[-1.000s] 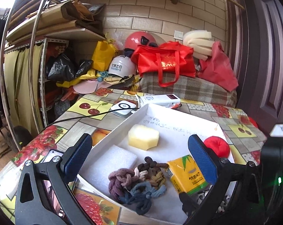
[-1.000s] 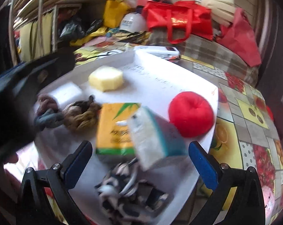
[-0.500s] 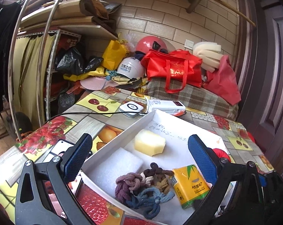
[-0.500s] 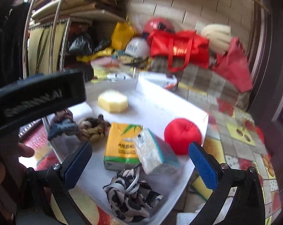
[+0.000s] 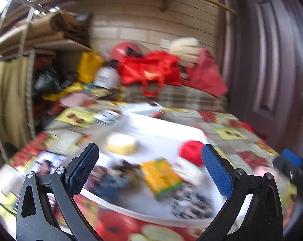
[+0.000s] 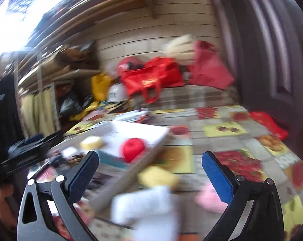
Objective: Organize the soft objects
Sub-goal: 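Withdraw both tools from the box and turn back toward the pile, then grasp the white rolled cloth with the left tool while the right tool grasps the pink fluffy plush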
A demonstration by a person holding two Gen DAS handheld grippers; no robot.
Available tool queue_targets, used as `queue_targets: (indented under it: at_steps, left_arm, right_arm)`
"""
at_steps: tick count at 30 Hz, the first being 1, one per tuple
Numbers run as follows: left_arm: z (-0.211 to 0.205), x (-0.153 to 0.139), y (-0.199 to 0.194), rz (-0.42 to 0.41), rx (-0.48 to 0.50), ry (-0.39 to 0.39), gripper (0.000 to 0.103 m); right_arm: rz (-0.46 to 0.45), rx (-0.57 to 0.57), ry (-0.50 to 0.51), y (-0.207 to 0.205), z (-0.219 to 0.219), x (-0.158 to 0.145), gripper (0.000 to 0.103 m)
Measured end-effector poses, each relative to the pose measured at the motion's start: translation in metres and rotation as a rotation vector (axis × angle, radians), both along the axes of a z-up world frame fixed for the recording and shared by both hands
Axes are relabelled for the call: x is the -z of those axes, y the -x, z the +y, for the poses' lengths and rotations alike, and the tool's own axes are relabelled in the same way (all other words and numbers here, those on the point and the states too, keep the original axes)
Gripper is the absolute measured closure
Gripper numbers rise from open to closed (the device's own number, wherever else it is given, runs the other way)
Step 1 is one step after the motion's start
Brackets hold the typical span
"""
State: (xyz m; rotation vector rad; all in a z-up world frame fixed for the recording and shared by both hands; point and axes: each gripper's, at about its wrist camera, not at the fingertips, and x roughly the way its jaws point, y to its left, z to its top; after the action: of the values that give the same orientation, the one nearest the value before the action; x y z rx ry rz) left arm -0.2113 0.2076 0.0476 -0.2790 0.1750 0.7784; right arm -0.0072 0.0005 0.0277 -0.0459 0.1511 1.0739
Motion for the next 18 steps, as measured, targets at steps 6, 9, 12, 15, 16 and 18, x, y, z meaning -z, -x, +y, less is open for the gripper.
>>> queue_targets:
  at_steps: [6, 9, 12, 15, 16, 18]
  left_arm:
    - [-0.037, -0.004, -0.026, 0.055, 0.264, -0.027, 0.0]
    - [-0.062, -0.004, -0.045, 0.121, 0.407, -0.045, 0.0]
    - [-0.084, -0.003, -0.065, 0.199, 0.493, -0.088, 0.0]
    - [-0.088, 0.002, -0.084, 0.271, 0.517, -0.053, 0.016]
    - [-0.086, 0.003, -0.092, 0.289, 0.529, -0.026, 0.03]
    - [-0.084, 0.007, -0.105, 0.313, 0.536, 0.009, 0.036]
  right_arm:
    - [0.13, 0.194, -0.008, -0.063, -0.047, 0.001, 0.0]
    - [0.15, 0.224, 0.057, -0.081, -0.054, 0.003, 0.0]
    - [0.185, 0.173, 0.131, -0.089, -0.053, 0.008, 0.0]
    - [0.195, 0.13, 0.218, -0.09, -0.039, 0.014, 0.001]
    - [0.185, 0.112, 0.251, -0.088, -0.032, 0.016, 0.001]
    - [0.156, 0.084, 0.289, -0.083, -0.021, 0.018, 0.005]
